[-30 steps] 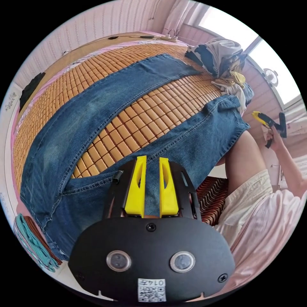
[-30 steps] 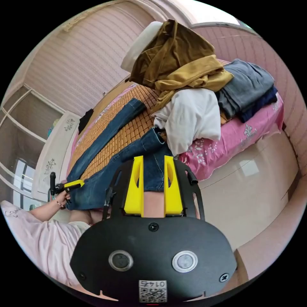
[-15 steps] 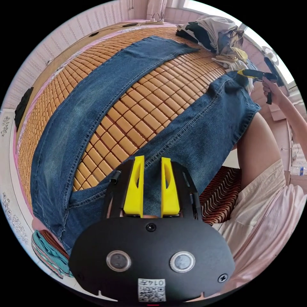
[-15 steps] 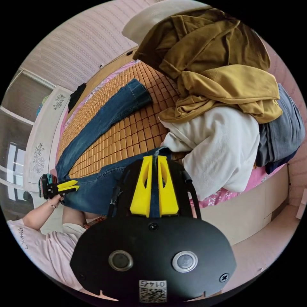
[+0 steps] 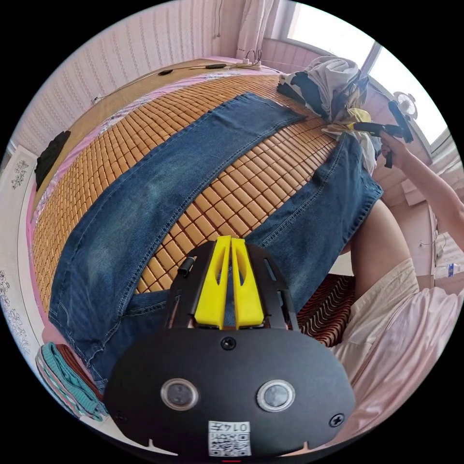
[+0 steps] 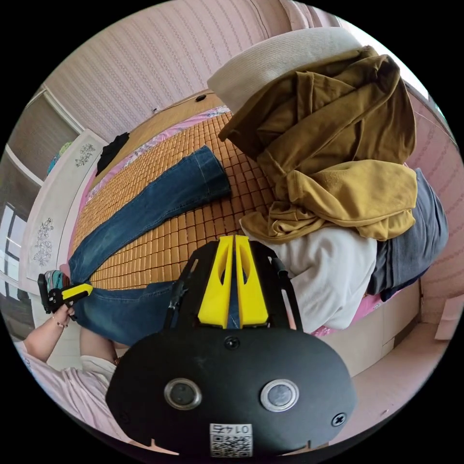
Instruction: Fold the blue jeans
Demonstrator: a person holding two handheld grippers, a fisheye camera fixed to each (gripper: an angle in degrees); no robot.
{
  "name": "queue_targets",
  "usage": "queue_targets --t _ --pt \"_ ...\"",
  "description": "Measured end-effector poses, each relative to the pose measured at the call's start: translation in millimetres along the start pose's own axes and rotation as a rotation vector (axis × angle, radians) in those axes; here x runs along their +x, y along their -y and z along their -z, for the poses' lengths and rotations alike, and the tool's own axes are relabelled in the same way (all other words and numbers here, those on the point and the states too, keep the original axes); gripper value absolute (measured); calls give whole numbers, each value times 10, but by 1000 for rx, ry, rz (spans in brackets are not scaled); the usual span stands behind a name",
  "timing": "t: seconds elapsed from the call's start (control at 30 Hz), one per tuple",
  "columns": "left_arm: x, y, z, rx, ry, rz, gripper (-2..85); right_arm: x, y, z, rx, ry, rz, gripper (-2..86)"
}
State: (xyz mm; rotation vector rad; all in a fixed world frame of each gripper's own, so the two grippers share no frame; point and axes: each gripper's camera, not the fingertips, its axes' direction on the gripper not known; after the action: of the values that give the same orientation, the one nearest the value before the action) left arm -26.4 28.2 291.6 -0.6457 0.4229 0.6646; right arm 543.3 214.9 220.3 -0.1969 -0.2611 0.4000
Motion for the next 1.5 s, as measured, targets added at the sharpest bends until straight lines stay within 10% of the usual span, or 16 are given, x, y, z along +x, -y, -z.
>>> queue_targets --t 0.43,0.73,1.03,1.5 --pt "418 153 -283 -95 41 -195 49 -620 -1221 230 165 -140 319 76" --pt "550 457 -464 -201 16 -241 96 -1003 -354 -280 79 -154 227 162" --pt "683 546 -323 -187 20 -281 16 -1054 211 -544 -22 -233 211 7" --pt "727 733 -422 -255 26 -318 52 -1325 653 -832 -73 -319 258 -6"
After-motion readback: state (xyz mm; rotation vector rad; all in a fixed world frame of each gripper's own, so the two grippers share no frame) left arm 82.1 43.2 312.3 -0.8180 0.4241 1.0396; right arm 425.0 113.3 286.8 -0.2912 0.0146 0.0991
